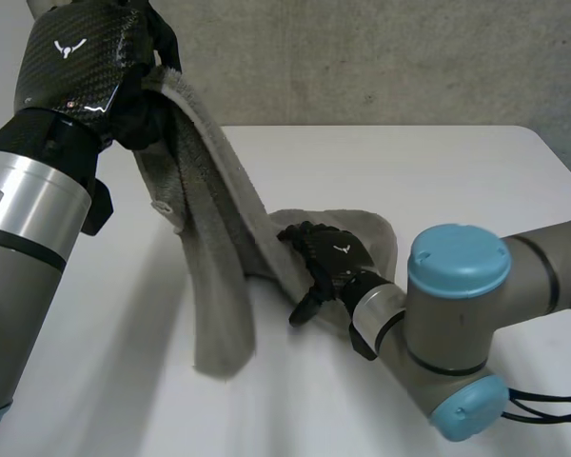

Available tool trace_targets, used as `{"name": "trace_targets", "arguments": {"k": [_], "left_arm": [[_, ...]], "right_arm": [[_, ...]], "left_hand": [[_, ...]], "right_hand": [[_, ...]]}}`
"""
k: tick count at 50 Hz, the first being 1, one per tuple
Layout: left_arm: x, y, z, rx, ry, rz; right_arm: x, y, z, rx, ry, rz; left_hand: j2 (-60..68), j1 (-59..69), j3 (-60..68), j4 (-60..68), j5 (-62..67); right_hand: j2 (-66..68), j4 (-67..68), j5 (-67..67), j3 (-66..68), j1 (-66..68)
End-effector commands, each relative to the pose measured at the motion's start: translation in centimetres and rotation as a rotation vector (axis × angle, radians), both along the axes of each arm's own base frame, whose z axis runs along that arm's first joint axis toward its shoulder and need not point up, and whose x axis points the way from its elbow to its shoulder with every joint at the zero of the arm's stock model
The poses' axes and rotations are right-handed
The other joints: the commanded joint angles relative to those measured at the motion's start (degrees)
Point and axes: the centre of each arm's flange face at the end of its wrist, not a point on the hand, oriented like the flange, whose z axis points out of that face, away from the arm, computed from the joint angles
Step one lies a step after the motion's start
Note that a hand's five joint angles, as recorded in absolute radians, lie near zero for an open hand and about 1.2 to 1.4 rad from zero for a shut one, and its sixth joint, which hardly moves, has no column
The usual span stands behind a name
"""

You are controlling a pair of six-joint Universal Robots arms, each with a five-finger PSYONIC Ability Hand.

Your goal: Fold the towel.

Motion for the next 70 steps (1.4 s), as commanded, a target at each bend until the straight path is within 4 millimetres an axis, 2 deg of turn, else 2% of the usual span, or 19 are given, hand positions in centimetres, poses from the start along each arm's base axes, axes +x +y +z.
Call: {"name": "trace_targets", "arguments": {"k": [1,7,12,19,31,42,45,47,48,51,53,54,56,57,59,60,64,68,70], "left_arm": [[0.4,0.1,-0.2,0.004,0.000,0.009],[1.2,-0.4,-0.7,0.015,-0.006,0.042],[2.2,-1.2,-1.0,0.024,-0.006,0.081],[2.3,-1.3,-1.3,0.031,-0.007,0.085],[2.3,-1.2,-1.8,0.043,-0.014,0.082],[2.3,-1.3,-2.0,0.048,-0.016,0.082],[2.3,-1.3,-2.0,0.048,-0.016,0.085],[2.3,-1.4,-2.0,0.048,-0.016,0.086],[2.3,-1.4,-2.0,0.047,-0.017,0.087],[2.5,-1.6,-1.9,0.047,-0.017,0.094],[2.6,-1.7,-1.9,0.044,-0.017,0.099],[2.8,-1.9,-1.8,0.042,-0.020,0.107],[2.9,-2.0,-1.7,0.039,-0.020,0.108],[3.0,-2.0,-1.6,0.039,-0.020,0.112],[2.9,-2.0,-1.5,0.035,-0.021,0.111],[3.0,-2.0,-1.4,0.035,-0.024,0.112],[2.9,-2.0,-1.3,0.041,-0.034,0.111],[2.8,-2.0,-1.5,0.093,-0.067,0.096],[2.8,-2.1,-1.7,0.116,-0.081,0.090]], "right_arm": [[-1.0,-2.4,-0.4,-0.088,-0.021,-0.189],[-3.2,-4.5,-0.4,-0.133,0.045,-0.281],[-6.8,-7.4,-1.0,-0.148,0.126,-0.376],[-6.7,-6.6,-2.0,-0.112,0.127,-0.320],[-5.3,-3.2,-2.5,-0.050,0.101,-0.127],[-5.3,-3.1,-2.9,-0.036,0.102,-0.125],[-5.2,-3.2,-2.9,-0.038,0.097,-0.126],[-5.6,-3.8,-2.2,-0.054,0.087,-0.145],[-5.6,-3.8,-2.2,-0.054,0.087,-0.146],[-5.6,-4.3,-0.2,-0.096,0.054,-0.153],[-7.2,-6.2,3.6,-0.177,-0.006,-0.209],[-7.2,-6.2,3.6,-0.178,-0.007,-0.209],[-9.0,-7.4,7.9,-0.275,-0.050,-0.233],[-9.0,-7.4,7.9,-0.275,-0.050,-0.233],[-9.7,-6.6,13.5,-0.383,-0.092,-0.178],[-9.7,-6.6,13.6,-0.383,-0.092,-0.177],[-10.3,-4.1,19.7,-0.476,-0.022,-0.059],[-11.5,-3.8,20.7,-0.502,0.141,-0.027],[-11.9,-3.2,20.2,-0.516,0.361,0.027]], "left_hand": [[10.25,11.37,10.22,10.19,10.83],[10.25,11.37,10.22,10.19,10.83],[10.25,11.37,10.22,10.19,10.83],[10.25,11.37,10.22,10.19,10.83],[10.25,11.37,10.22,10.19,10.83],[10.25,11.37,10.22,10.19,10.83],[10.25,11.37,10.22,10.19,10.83],[10.25,11.37,10.22,10.19,10.83],[10.25,11.37,10.22,10.19,10.83],[10.25,11.37,10.22,10.19,10.83],[10.25,11.37,10.22,10.19,10.83],[10.25,11.37,10.22,10.19,10.83],[10.25,11.37,10.22,10.19,10.83],[10.25,11.37,10.22,10.19,10.83],[10.25,11.37,10.22,10.19,10.83],[10.25,11.37,10.22,10.19,10.83],[10.25,11.37,10.22,10.19,10.83],[10.25,11.37,10.22,10.19,10.83],[10.25,11.37,10.22,10.19,10.83]], "right_hand": [[-4.61,-5.81,-3.79,-4.65,-3.13],[-4.19,-5.39,-3.37,-4.23,-2.71],[14.94,13.74,15.75,14.90,16.42],[26.92,25.71,27.73,26.87,28.39],[25.26,24.06,26.07,25.21,26.73],[25.25,24.05,26.06,25.20,26.72],[39.71,38.51,40.53,39.67,41.19],[65.31,64.10,66.12,65.26,66.78],[65.39,64.19,66.20,65.35,66.87],[65.39,64.19,66.21,65.35,66.87],[65.39,64.19,66.21,65.35,66.87],[65.39,64.19,66.21,65.35,66.87],[65.39,64.19,66.21,65.35,66.87],[65.39,64.19,66.21,65.35,66.87],[65.39,64.19,66.21,65.35,66.87],[65.39,64.19,66.21,65.35,66.87],[65.39,64.19,66.21,65.35,66.87],[65.39,64.19,66.21,65.35,66.87],[65.39,64.19,66.21,65.35,66.87]]}}
